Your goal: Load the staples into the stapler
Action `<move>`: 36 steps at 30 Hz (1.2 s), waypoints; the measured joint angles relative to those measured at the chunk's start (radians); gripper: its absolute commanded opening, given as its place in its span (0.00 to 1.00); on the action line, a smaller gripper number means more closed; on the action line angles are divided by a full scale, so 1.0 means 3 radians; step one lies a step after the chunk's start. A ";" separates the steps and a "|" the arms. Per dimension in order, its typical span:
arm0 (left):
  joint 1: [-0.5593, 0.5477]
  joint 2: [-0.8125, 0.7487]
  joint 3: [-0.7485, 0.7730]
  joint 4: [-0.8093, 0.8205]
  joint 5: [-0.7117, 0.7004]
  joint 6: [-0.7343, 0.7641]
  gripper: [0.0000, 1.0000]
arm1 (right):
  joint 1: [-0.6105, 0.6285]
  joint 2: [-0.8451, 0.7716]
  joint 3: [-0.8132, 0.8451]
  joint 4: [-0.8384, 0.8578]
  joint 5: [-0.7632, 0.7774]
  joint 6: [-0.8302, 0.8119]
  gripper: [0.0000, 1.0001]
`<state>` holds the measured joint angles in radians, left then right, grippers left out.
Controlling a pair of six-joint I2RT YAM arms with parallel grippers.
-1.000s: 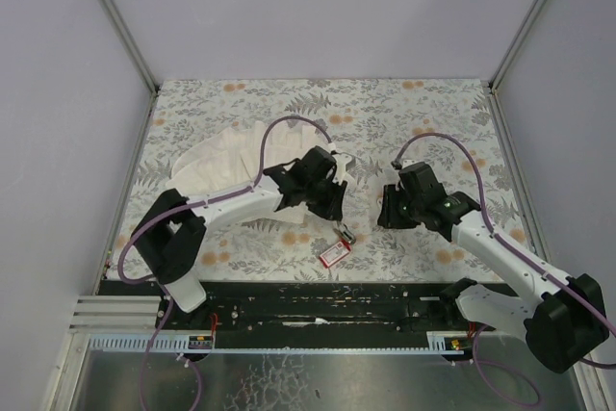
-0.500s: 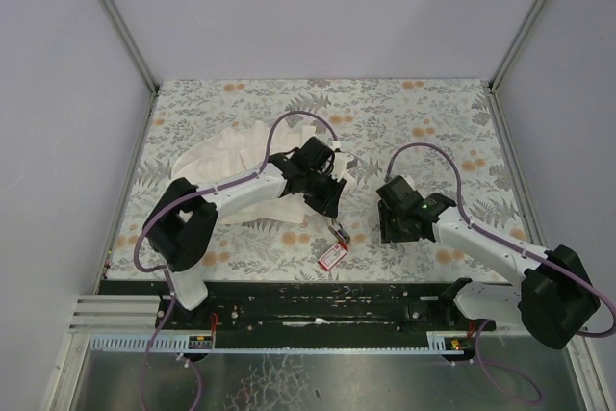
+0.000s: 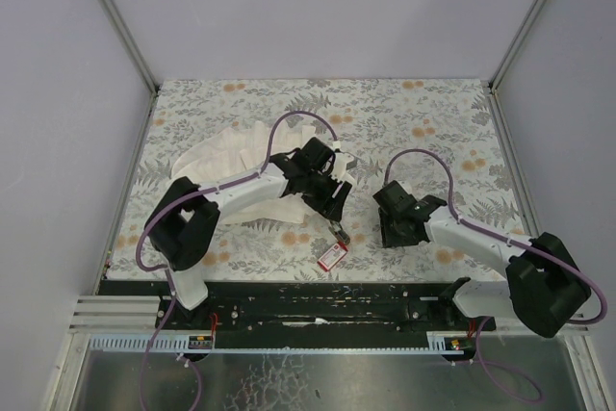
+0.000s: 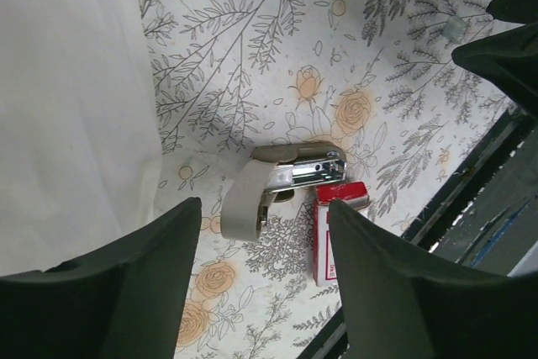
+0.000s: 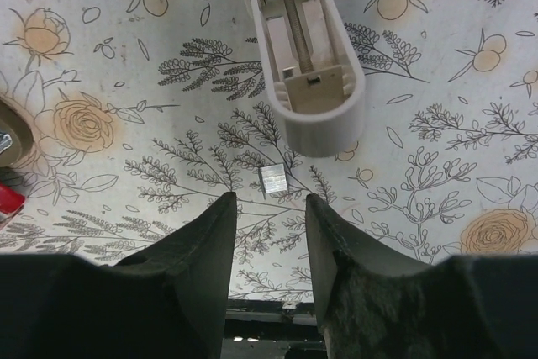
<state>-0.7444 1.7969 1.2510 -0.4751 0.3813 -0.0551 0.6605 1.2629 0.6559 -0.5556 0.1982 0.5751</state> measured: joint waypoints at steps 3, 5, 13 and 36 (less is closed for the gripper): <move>0.0000 -0.0027 -0.0025 0.0023 -0.0094 -0.0028 0.69 | 0.0000 0.0092 0.0000 0.0031 0.0004 -0.0019 0.43; 0.0000 -0.0086 -0.0067 0.0038 -0.0169 -0.0055 0.70 | 0.0000 0.0136 0.0000 0.0055 0.0009 -0.0029 0.42; 0.0000 -0.0537 -0.0238 0.0164 -0.0557 -0.0206 0.72 | 0.0000 0.0286 0.0003 0.0150 0.0013 -0.0066 0.35; 0.0000 -0.1536 -0.0807 0.0687 -0.0683 -0.1141 0.73 | 0.0001 0.0346 0.0045 0.0240 -0.0029 -0.0089 0.20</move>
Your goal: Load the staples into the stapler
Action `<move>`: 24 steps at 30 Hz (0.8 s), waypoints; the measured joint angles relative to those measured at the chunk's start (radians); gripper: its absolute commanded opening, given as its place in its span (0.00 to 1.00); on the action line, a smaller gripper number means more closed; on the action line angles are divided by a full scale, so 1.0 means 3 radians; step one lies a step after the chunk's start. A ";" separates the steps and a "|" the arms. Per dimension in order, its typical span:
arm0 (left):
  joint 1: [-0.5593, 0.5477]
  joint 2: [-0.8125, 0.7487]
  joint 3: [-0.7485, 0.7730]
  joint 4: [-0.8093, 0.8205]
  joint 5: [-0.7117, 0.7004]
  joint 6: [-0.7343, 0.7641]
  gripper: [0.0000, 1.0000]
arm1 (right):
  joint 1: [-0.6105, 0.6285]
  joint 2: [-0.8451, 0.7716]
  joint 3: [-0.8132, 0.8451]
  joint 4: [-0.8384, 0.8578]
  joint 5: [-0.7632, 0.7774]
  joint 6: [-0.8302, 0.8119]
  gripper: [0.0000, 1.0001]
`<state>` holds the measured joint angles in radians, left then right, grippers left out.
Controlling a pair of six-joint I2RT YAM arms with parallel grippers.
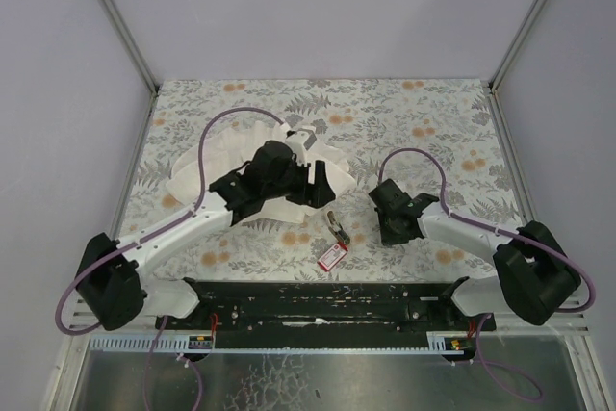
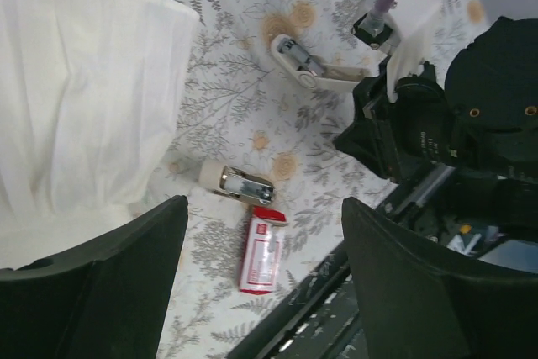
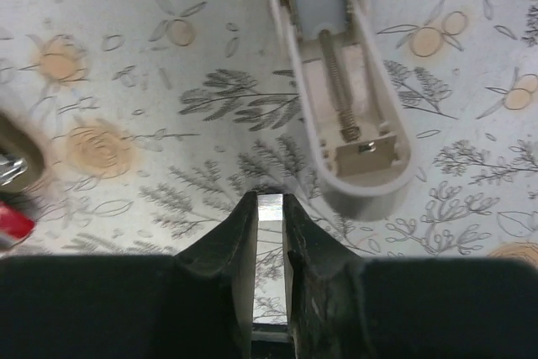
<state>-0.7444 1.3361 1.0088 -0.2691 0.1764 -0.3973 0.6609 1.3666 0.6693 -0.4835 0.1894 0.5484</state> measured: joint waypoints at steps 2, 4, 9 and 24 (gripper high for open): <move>0.0000 -0.0145 -0.0164 0.0156 0.0046 -0.0206 0.73 | 0.0000 -0.0084 -0.0001 0.0000 -0.0075 0.0004 0.20; 0.0000 -0.0323 -0.0392 0.0388 0.0113 -0.0448 0.73 | 0.0000 -0.0282 0.0000 0.0022 -0.0245 0.0019 0.20; 0.0000 -0.0687 -0.0833 0.0912 0.0304 -0.1011 0.73 | 0.0000 -0.0768 0.0106 0.0187 -0.0736 0.0126 0.20; -0.0005 -0.1200 -0.1428 0.2335 0.0947 -0.2040 0.63 | 0.0000 -0.1306 0.0359 0.1647 -0.2089 0.0992 0.20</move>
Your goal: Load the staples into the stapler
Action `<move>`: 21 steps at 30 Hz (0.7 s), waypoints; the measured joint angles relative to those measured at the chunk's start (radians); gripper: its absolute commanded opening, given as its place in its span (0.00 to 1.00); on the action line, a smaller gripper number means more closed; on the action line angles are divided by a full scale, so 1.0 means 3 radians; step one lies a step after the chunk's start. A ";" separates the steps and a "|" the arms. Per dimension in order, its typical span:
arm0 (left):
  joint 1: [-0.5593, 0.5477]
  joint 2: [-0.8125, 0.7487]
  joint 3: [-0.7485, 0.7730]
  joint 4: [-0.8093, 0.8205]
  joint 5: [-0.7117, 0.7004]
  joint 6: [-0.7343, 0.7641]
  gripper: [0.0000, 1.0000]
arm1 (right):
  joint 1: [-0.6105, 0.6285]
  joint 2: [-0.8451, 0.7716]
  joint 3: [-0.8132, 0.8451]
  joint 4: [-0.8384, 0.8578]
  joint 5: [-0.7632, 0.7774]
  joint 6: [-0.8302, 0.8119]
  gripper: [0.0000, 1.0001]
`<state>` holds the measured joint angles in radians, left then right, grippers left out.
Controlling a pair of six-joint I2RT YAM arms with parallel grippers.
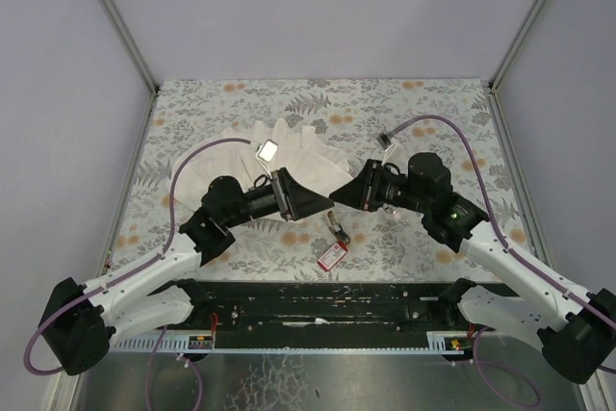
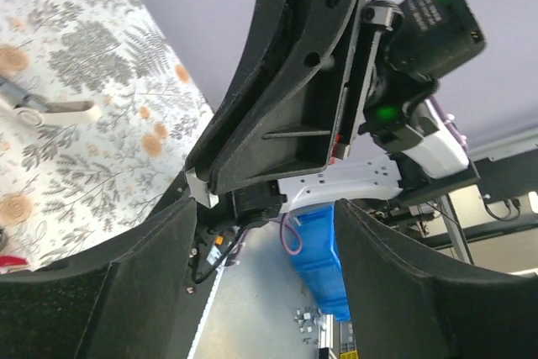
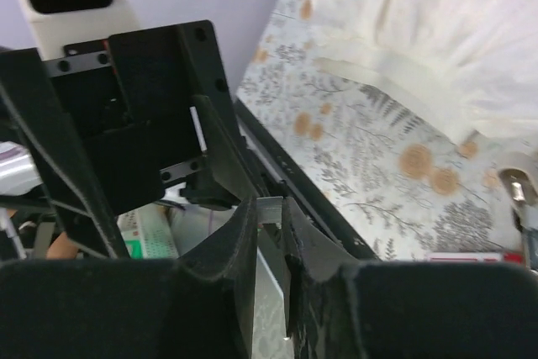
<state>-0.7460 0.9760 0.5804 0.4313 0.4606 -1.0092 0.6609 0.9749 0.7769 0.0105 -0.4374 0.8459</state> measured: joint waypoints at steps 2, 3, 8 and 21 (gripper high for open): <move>-0.0001 -0.0029 0.0000 0.0095 0.0046 -0.0039 0.60 | 0.0000 -0.0020 -0.0001 0.0151 -0.0099 0.0102 0.20; -0.0001 -0.0042 0.0000 0.0142 0.0066 -0.0057 0.59 | 0.0000 -0.0033 -0.0001 0.0230 -0.0146 0.0160 0.20; -0.0003 -0.0080 -0.0036 0.0301 0.0106 -0.0150 0.54 | 0.0000 -0.0098 -0.0004 0.0525 -0.0292 0.0343 0.20; -0.0019 -0.0089 -0.0080 0.0538 0.0106 -0.0337 0.33 | 0.0000 -0.0125 -0.0010 0.0755 -0.0448 0.0511 0.20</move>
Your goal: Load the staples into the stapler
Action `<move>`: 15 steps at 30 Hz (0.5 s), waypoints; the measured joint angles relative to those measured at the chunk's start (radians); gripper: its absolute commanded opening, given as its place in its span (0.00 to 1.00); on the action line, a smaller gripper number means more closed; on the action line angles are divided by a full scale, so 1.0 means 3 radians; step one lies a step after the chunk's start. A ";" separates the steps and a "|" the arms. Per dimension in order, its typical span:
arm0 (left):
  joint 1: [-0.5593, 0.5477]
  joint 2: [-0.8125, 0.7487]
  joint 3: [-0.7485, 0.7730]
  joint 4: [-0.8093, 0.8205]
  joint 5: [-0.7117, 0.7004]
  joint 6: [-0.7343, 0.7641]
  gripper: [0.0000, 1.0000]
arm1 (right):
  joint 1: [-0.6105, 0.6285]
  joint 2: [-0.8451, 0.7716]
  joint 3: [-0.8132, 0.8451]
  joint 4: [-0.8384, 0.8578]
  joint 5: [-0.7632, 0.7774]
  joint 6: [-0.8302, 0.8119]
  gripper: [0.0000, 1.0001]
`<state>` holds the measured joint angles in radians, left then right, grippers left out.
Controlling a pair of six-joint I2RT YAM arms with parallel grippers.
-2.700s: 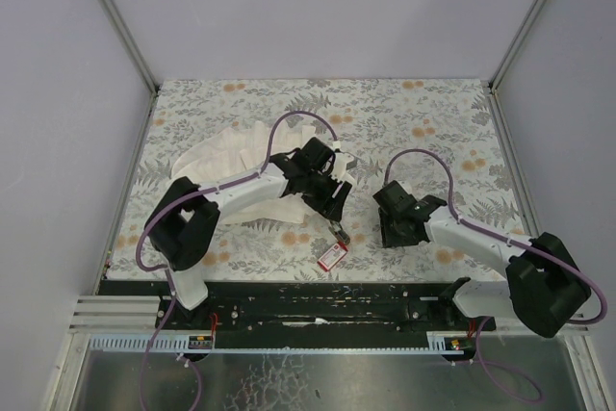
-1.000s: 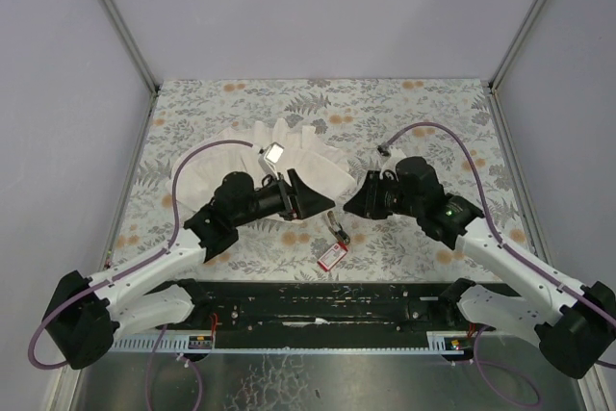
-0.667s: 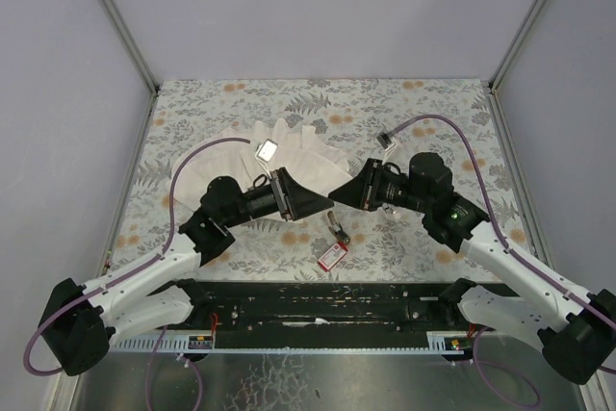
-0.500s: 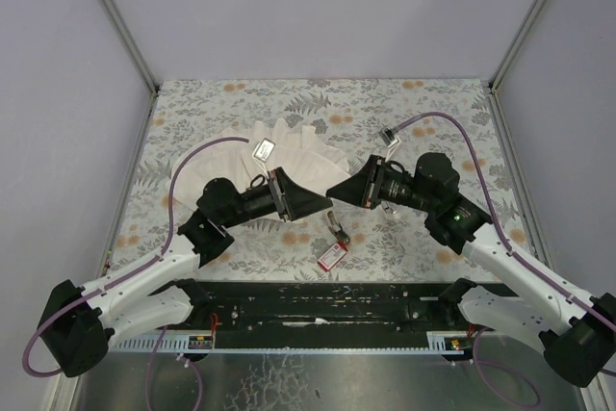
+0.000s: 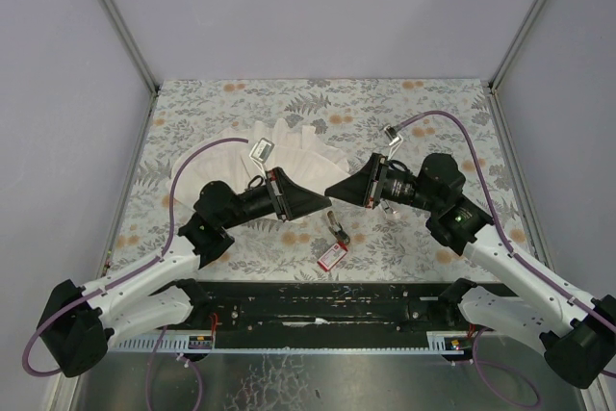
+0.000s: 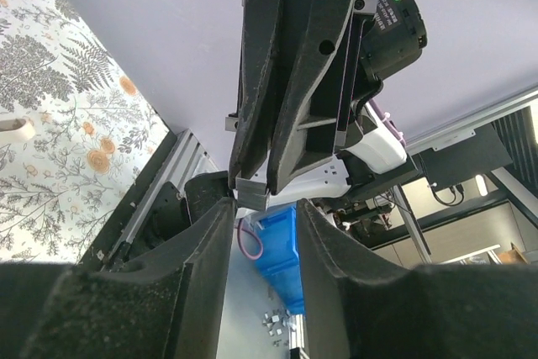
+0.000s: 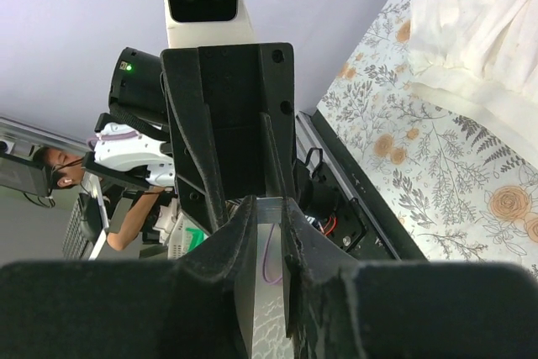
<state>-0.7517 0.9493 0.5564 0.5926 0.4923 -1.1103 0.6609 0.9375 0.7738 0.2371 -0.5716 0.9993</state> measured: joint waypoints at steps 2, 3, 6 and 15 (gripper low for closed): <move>0.0000 0.0006 0.0000 0.0041 0.0000 -0.0028 0.30 | 0.0000 0.0000 -0.0003 0.0022 -0.0020 0.0013 0.20; 0.0000 0.0011 0.0000 0.0061 0.0000 -0.0043 0.29 | 0.0000 0.0000 -0.0004 0.0028 -0.0031 0.0017 0.20; 0.0000 0.0019 -0.0009 0.0097 0.0000 -0.0071 0.26 | 0.0000 0.0000 -0.0010 0.0052 -0.0062 0.0031 0.20; 0.0000 0.0027 -0.0039 0.0149 -0.0004 -0.0137 0.20 | 0.0000 0.0000 -0.0017 0.0088 -0.0113 0.0052 0.20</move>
<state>-0.7517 0.9573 0.5446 0.6373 0.4911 -1.1515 0.6609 0.9375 0.7689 0.2634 -0.6056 1.0149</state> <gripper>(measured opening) 0.217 0.205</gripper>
